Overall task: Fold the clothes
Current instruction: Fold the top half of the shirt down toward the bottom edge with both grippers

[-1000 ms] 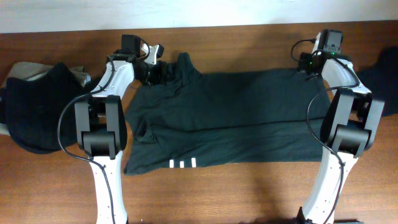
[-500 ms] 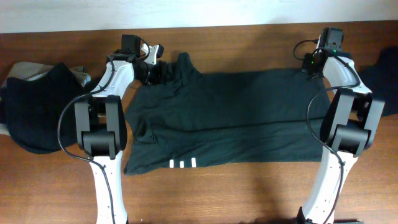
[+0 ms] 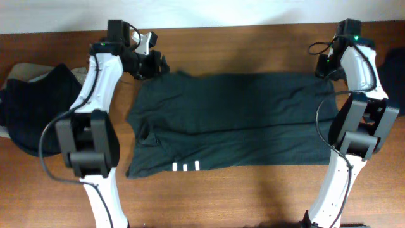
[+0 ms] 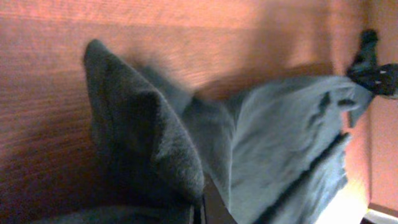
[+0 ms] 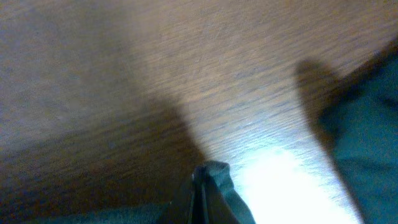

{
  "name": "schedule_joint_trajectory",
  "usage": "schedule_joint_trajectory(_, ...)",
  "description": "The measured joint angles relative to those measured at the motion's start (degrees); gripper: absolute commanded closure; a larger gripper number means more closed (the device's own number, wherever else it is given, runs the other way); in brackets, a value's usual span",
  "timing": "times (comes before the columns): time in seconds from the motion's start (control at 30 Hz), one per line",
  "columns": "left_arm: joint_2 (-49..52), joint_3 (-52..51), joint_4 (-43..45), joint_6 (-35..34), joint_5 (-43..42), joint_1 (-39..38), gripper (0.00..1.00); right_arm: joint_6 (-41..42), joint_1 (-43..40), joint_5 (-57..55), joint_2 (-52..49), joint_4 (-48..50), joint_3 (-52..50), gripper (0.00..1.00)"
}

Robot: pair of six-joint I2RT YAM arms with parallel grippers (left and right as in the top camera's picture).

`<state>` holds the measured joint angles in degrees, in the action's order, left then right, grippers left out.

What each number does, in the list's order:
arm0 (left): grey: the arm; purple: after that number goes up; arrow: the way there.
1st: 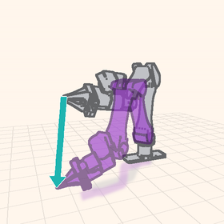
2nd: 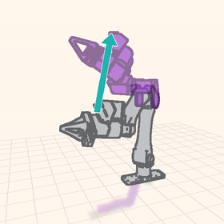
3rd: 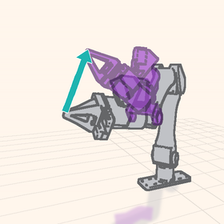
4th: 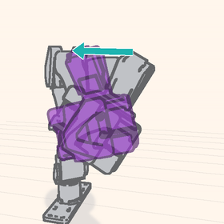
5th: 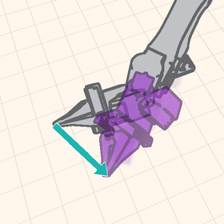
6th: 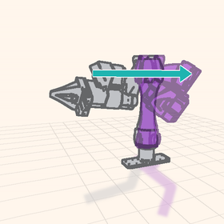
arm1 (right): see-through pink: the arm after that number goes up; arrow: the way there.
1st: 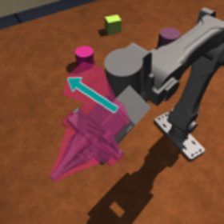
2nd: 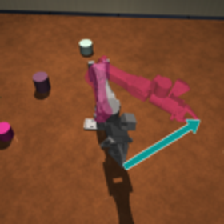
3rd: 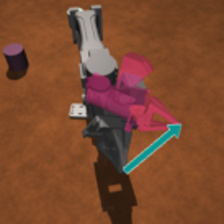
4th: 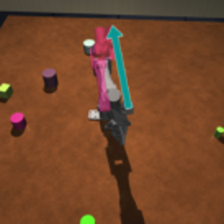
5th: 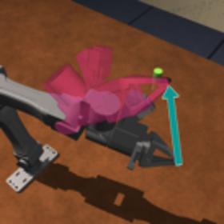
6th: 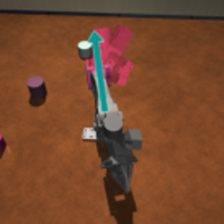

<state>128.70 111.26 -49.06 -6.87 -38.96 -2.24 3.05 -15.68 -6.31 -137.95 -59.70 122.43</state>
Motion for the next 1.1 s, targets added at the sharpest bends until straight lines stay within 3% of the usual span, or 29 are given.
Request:
schedule_joint_trajectory(0.17,-7.2,0.7,-16.7,2.2,2.0,0.0,0.99,0.2,-1.1,-0.6,0.8,-20.1,10.3,0.96)
schedule_joint_trajectory(0.37,-7.2,0.7,-33.1,6.4,7.4,0.0,1.0,1.2,-5.0,0.0,0.9,-35.6,12.0,0.96)
schedule_joint_trajectory(0.53,-7.2,0.7,-45.4,11.2,10.4,0.0,1.0,1.2,-6.3,1.4,1.0,-37.4,11.9,0.96)
schedule_joint_trajectory(0.73,-7.8,-1.9,-47.3,13.2,12.7,-2.6,1.0,1.0,-6.9,1.8,5.5,-37.3,-3.1,0.96)
schedule_joint_trajectory(1.1,-13.5,-24.0,-41.0,13.3,16.0,-4.8,0.99,1.5,-13.4,2.0,12.3,-37.1,-15.1,0.96)
